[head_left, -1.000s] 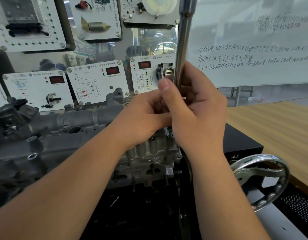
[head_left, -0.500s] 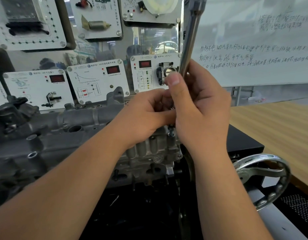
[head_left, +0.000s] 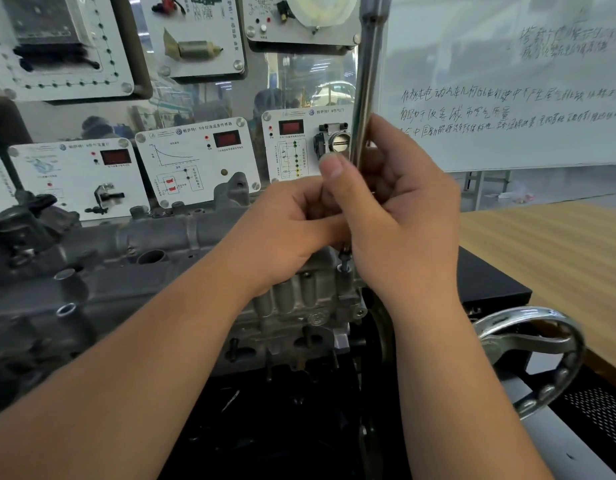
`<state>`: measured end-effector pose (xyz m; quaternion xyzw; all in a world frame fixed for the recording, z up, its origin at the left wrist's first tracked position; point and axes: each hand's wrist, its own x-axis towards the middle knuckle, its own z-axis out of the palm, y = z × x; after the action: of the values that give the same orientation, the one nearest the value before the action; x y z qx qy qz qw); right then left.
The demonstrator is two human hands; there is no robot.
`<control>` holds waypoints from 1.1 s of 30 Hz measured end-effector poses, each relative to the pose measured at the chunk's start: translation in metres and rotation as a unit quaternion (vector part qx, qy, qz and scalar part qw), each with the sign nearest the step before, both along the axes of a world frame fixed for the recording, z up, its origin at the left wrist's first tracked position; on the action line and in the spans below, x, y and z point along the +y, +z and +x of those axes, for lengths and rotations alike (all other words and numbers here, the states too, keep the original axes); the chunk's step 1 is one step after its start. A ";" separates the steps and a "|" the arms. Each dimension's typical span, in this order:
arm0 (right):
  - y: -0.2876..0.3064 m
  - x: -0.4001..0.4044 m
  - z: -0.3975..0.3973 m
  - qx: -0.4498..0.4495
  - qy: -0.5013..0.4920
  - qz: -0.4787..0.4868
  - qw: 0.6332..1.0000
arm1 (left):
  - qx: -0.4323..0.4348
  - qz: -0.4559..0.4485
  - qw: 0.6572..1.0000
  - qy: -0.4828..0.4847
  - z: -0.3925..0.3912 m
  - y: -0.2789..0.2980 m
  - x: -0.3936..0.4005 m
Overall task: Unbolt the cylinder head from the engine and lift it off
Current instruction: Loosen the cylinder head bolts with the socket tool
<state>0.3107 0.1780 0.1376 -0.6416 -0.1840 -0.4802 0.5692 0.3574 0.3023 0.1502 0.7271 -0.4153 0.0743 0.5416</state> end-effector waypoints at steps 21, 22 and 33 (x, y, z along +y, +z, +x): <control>-0.002 0.007 -0.002 -0.033 -0.041 0.017 0.998 | -0.017 0.017 1.000 0.017 -0.001 -0.001 -0.002; -0.002 0.006 -0.002 -0.035 -0.053 0.011 0.998 | -0.004 0.011 1.000 0.007 -0.001 -0.001 -0.001; -0.001 0.006 0.002 -0.012 -0.006 0.048 0.999 | -0.036 0.037 0.999 -0.003 0.001 0.000 -0.004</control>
<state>0.3129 0.1840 0.1362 -0.6091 -0.1633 -0.4995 0.5940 0.3584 0.2981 0.1507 0.7423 -0.4395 0.0830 0.4990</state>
